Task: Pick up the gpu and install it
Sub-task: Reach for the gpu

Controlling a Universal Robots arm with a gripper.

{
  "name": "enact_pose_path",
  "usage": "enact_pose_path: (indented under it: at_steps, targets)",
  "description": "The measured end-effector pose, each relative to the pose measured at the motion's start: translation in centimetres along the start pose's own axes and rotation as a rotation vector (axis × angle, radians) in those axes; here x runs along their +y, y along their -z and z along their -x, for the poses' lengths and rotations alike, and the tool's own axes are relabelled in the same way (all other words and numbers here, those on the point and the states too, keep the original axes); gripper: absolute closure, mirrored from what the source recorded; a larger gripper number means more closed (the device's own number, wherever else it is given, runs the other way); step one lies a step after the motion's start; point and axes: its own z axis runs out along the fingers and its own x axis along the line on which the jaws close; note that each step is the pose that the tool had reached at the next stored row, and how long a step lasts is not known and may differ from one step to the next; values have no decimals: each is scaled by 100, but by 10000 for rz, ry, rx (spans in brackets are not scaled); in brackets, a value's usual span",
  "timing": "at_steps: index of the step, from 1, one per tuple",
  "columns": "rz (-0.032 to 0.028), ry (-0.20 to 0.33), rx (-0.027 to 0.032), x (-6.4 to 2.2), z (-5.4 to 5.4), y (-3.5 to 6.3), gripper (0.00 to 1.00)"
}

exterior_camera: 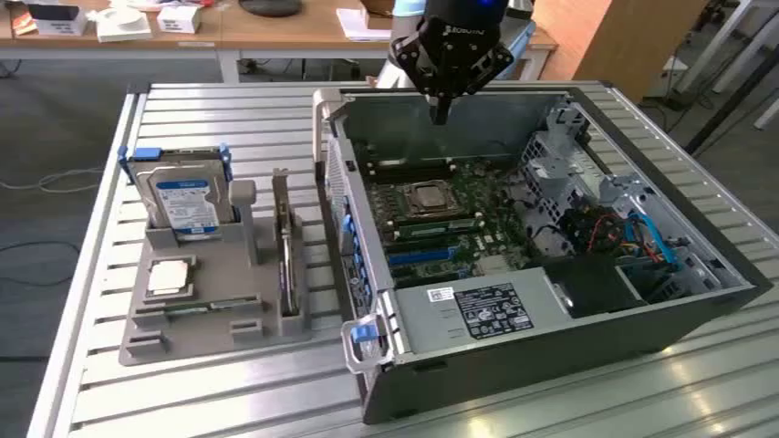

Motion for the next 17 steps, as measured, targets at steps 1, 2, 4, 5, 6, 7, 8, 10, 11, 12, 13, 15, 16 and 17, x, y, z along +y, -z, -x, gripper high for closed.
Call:
enact_pose_path:
  at_steps: [1, 2, 4, 5, 6, 7, 8, 10, 11, 12, 13, 15, 16, 17]
  targets:
    - [0, 0, 0, 0, 0, 0, 89]
    - [0, 0, 0, 0, 0, 0, 89]
    - [0, 0, 0, 0, 0, 0, 89]
    - [1, 0, 0, 0, 0, 0, 89]
    - [0, 0, 0, 0, 0, 0, 89]
    - [0, 0, 0, 0, 0, 0, 89]
    - [0, 0, 0, 0, 0, 0, 89]
    - [0, 0, 0, 0, 0, 0, 89]
    - [0, 0, 0, 0, 0, 0, 89]
    - [1, 0, 0, 0, 0, 0, 89]
    - [0, 0, 0, 0, -1, 0, 89]
    - [1, 0, 0, -2, -25, 0, 89]
    - [1, 0, 0, -3, -42, 0, 89]
    - [1, 0, 0, -4, -57, 0, 89]
